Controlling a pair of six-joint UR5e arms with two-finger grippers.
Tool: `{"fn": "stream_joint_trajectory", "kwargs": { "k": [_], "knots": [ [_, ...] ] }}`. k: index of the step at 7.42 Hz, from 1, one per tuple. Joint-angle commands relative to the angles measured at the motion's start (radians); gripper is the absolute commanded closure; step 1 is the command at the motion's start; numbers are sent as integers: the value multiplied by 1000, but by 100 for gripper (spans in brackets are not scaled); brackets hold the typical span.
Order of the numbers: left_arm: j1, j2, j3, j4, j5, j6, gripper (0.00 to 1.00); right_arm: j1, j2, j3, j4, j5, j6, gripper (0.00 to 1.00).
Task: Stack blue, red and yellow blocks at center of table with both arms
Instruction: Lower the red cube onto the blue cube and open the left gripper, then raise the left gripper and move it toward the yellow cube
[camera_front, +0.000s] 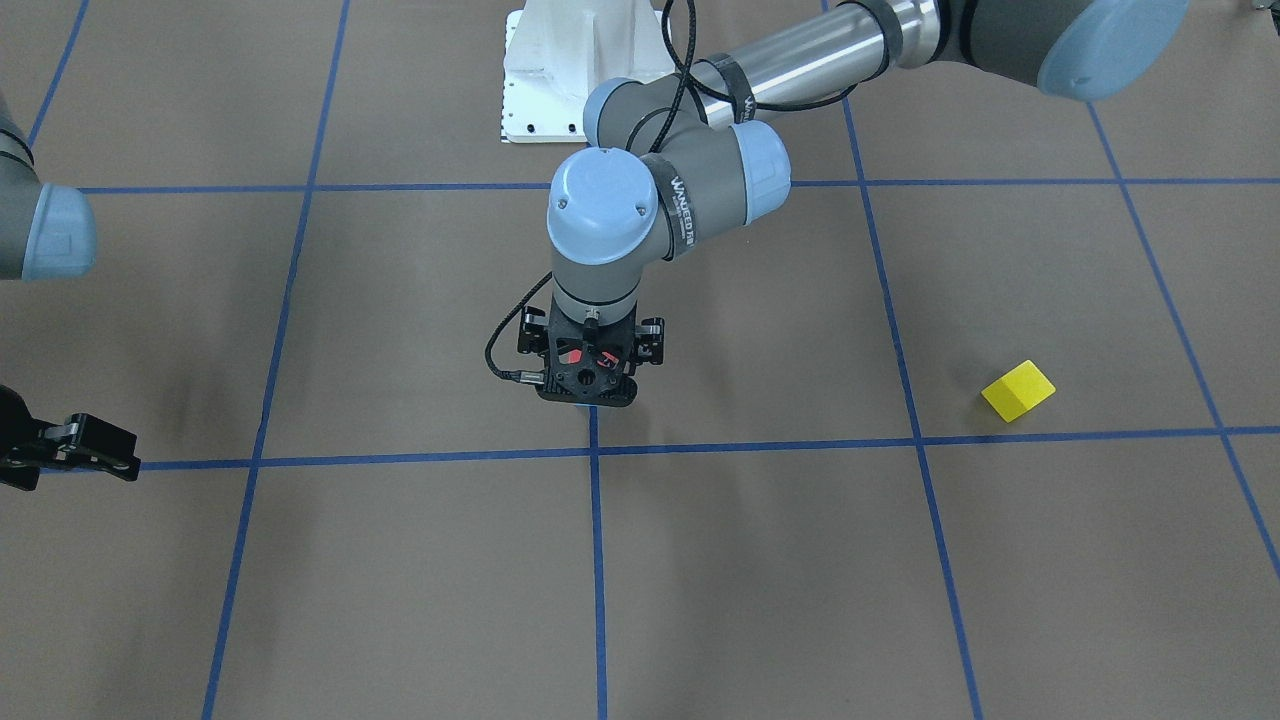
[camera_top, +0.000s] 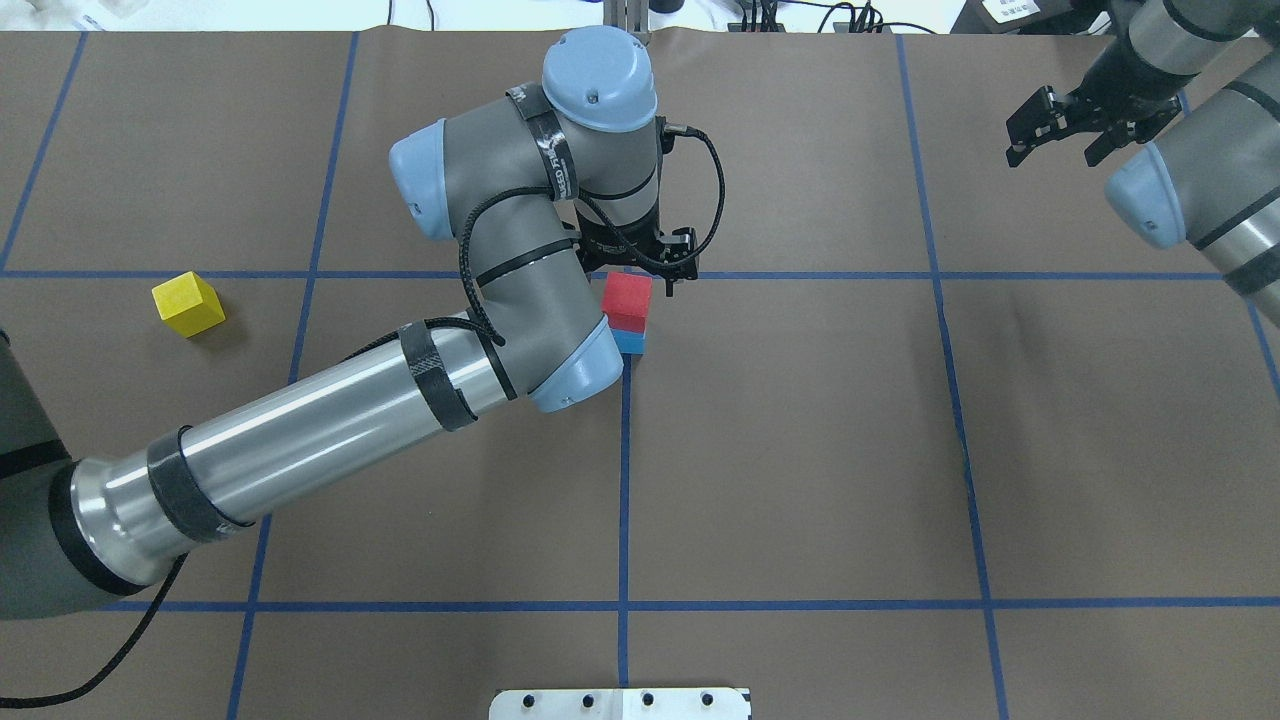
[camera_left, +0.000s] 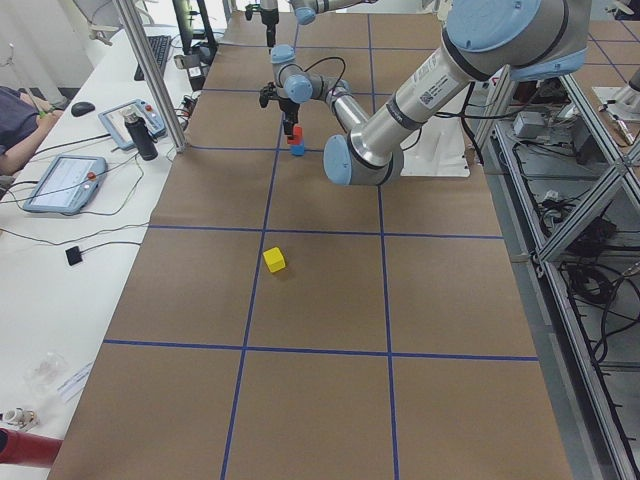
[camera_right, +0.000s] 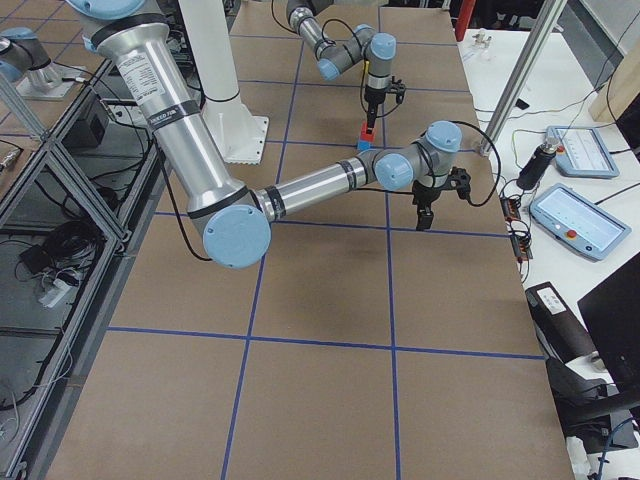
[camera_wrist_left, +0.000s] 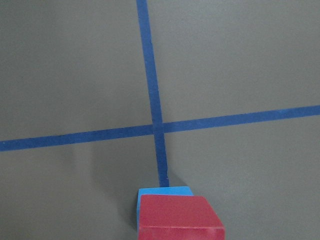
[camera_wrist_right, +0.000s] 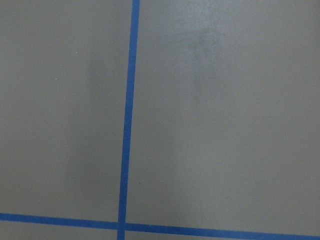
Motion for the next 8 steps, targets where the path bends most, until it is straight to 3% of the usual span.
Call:
{"fn": "stream_joint_trajectory", "kwargs": {
  "k": [1, 3, 4, 7, 8],
  "knots": [
    [-66, 11, -162, 136, -25, -4, 0, 0, 0, 3, 1, 2, 0, 1],
    [-170, 276, -474, 185, -40, 18, 0, 8, 5, 1, -1, 1, 0, 1],
    [-253, 402, -537, 186, -76, 63, 0, 9, 3, 1, -1, 1, 0, 1],
    [-417, 661, -548, 145, -81, 251, 0, 9, -2, 3, 2, -4, 0, 1],
    [-424, 728, -540, 142, -80, 179, 0, 9, -2, 4, 2, -4, 1, 1]
  ]
}}
